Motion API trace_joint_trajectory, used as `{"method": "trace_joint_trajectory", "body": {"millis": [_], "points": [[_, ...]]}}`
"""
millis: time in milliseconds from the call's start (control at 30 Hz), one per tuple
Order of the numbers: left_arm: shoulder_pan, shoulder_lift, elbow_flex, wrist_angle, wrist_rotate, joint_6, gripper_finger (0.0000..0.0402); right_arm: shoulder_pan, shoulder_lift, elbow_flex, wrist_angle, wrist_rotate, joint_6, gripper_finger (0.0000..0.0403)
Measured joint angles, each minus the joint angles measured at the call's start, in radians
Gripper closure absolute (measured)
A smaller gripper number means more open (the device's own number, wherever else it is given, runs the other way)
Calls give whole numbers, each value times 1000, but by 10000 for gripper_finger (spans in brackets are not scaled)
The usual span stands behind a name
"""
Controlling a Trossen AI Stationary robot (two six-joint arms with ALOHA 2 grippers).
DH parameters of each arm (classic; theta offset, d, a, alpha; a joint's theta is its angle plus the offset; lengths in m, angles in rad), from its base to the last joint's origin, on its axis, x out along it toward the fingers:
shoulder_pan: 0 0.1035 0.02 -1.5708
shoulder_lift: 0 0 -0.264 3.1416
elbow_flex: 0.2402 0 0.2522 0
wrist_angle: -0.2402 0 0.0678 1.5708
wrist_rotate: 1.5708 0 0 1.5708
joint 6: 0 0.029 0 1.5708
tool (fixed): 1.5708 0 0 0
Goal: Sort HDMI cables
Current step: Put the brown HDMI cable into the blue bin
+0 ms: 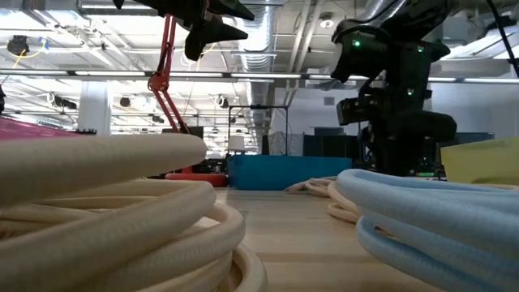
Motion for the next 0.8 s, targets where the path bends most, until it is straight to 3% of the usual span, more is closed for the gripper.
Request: {"method": "trace_joint_trajectory", "body": {"millis": [167, 433, 800], "points": [[0, 0, 0, 0, 0, 0, 225, -6, 3, 44, -4, -3, -9, 389], [0, 0, 0, 0, 0, 0, 225, 1, 3, 175, -78, -13, -1, 400], [0, 0, 0, -1, 0, 0, 225, 49, 2, 473, -302, 13, -5, 403]]}}
